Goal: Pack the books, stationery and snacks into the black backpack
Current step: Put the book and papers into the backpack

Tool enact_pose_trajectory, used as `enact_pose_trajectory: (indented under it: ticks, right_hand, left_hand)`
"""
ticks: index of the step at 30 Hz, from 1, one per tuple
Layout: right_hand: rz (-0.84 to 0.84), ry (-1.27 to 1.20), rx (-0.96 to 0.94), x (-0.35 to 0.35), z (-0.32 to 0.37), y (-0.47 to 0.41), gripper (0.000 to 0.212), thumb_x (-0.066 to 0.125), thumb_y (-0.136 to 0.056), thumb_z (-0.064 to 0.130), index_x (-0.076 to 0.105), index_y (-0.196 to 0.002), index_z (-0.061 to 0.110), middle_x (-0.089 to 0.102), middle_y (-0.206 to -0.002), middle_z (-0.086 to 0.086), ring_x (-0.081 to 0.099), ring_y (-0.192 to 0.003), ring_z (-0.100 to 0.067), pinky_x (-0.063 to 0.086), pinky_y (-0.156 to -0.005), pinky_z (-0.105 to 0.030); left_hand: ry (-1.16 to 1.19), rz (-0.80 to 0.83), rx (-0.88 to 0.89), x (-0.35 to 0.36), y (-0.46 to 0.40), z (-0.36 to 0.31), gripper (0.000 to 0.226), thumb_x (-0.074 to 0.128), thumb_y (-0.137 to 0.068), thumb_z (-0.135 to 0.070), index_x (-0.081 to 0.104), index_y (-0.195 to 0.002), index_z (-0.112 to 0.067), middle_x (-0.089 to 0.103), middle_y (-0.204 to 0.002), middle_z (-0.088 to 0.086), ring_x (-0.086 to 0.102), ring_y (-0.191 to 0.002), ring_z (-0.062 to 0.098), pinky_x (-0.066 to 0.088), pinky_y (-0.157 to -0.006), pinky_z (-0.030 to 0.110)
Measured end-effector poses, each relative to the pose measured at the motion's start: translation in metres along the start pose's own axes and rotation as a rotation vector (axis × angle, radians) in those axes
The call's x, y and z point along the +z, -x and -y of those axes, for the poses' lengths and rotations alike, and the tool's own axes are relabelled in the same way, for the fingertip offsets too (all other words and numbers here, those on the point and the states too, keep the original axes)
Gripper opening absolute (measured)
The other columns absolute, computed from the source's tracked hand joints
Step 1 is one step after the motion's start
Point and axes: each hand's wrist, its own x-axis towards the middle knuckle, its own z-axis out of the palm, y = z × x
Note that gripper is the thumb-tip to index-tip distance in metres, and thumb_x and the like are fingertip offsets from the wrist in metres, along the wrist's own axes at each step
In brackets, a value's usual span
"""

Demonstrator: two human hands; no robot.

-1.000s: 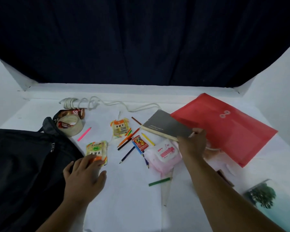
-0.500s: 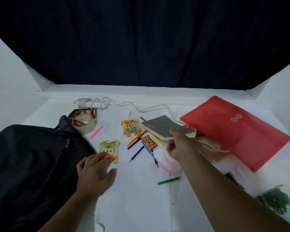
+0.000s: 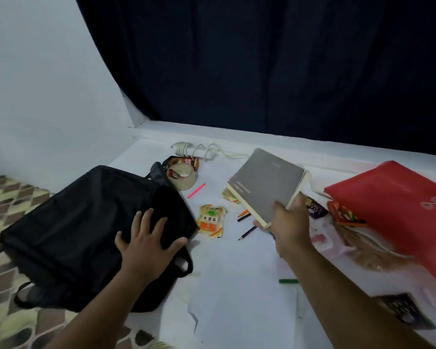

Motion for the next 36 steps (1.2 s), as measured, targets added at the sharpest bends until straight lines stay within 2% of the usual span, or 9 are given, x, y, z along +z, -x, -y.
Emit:
enact_pose_trajectory:
  ticks: [5,9,15,18,22,25,28,31,36]
  right_hand:
    - [0.26,0.131,-0.074,0.03,-0.008,0.024,0.037,0.053,-0.092,0.012,0.047,-0.119,0.037,0.066,-0.119,0.002,0.073,-0.085,-0.033,0.058,-0.063,-0.046]
    - [0.444,0.117,-0.038,0.047,-0.01,0.043,0.052,0.051,-0.097,0.0,0.044,-0.131,0.039,0.062,-0.121,0.008,0.07,-0.095,-0.028,0.058,-0.054,-0.043]
    - [0.554,0.123,0.058,0.074,-0.027,0.065,0.054,0.052,-0.098,-0.001,0.044,-0.134,0.038,0.063,-0.122,0.003,0.071,-0.094,-0.031,0.058,-0.053,-0.045]
    - [0.542,0.147,0.089,0.091,-0.035,0.076,0.053,0.052,-0.098,-0.002,0.045,-0.133,0.037,0.065,-0.119,0.002,0.073,-0.084,-0.032,0.058,-0.053,-0.049]
    - [0.495,0.151,0.135,0.106,-0.043,0.085,0.051,0.052,-0.097,-0.003,0.046,-0.132,0.034,0.064,-0.119,0.002,0.069,-0.095,-0.029,0.059,-0.055,-0.05]
    - [0.447,0.13,0.151,0.11,-0.043,0.087,0.046,0.051,-0.097,-0.004,0.05,-0.129,0.03,0.064,-0.118,-0.005,0.069,-0.095,-0.033,0.059,-0.054,-0.048]
    - [0.402,0.109,0.163,0.108,-0.04,0.088,0.046,0.049,-0.097,-0.004,0.054,-0.129,0.027,0.067,-0.114,-0.007,0.068,-0.092,-0.036,0.057,-0.051,-0.046]
    - [0.373,0.12,0.177,0.107,-0.042,0.095,0.044,0.048,-0.097,-0.003,0.057,-0.128,0.026,0.066,-0.115,-0.011,0.066,-0.093,-0.038,0.054,-0.048,-0.041]
    - [0.403,0.082,0.232,0.132,-0.052,0.119,0.039,0.048,-0.097,-0.003,0.058,-0.123,0.024,0.066,-0.115,-0.013,0.067,-0.09,-0.036,0.053,-0.046,-0.039]
  left_hand:
    - [-0.162,0.08,-0.069,-0.021,-0.002,0.039,0.09,0.051,-0.075,-0.084,0.02,-0.152,-0.047,-0.01,-0.167,-0.004,-0.011,-0.151,0.033,0.01,-0.116,0.058]
    - [-0.169,-0.036,-0.102,-0.047,-0.01,0.068,0.071,0.072,-0.081,-0.048,0.04,-0.145,-0.048,0.004,-0.163,0.002,0.005,-0.145,0.033,0.024,-0.109,0.054]
    - [-0.225,0.21,-0.18,-0.076,-0.026,0.109,0.039,0.042,-0.099,-0.037,0.056,-0.134,-0.032,0.047,-0.146,0.002,0.039,-0.133,0.031,0.032,-0.109,0.05]
    - [-0.034,0.455,-0.218,-0.056,-0.019,0.112,0.088,0.031,-0.088,-0.081,0.019,-0.158,-0.029,0.012,-0.167,-0.006,0.014,-0.151,0.035,0.021,-0.112,0.063]
    - [-0.026,0.325,-0.177,-0.032,-0.01,0.121,0.125,0.054,-0.065,-0.091,0.005,-0.159,-0.027,0.004,-0.166,-0.008,0.017,-0.147,0.034,0.036,-0.105,0.06]
    - [-0.013,0.181,-0.06,-0.036,-0.017,0.134,0.1,0.061,-0.078,-0.073,0.022,-0.155,-0.022,0.033,-0.158,-0.002,0.042,-0.133,0.035,0.049,-0.098,0.046]
    - [0.118,0.105,0.018,-0.053,-0.029,0.154,0.058,0.064,-0.085,-0.056,0.054,-0.132,-0.023,0.066,-0.121,0.002,0.064,-0.108,0.028,0.054,-0.087,0.037]
    - [0.419,0.126,-0.022,-0.071,-0.039,0.173,0.023,0.069,-0.086,-0.046,0.065,-0.098,-0.027,0.07,-0.089,-0.006,0.068,-0.088,0.018,0.055,-0.078,0.034]
    - [0.762,0.115,-0.066,-0.098,-0.05,0.183,0.007,0.07,-0.09,-0.028,0.071,-0.091,-0.022,0.073,-0.083,-0.001,0.07,-0.085,0.018,0.053,-0.077,0.033]
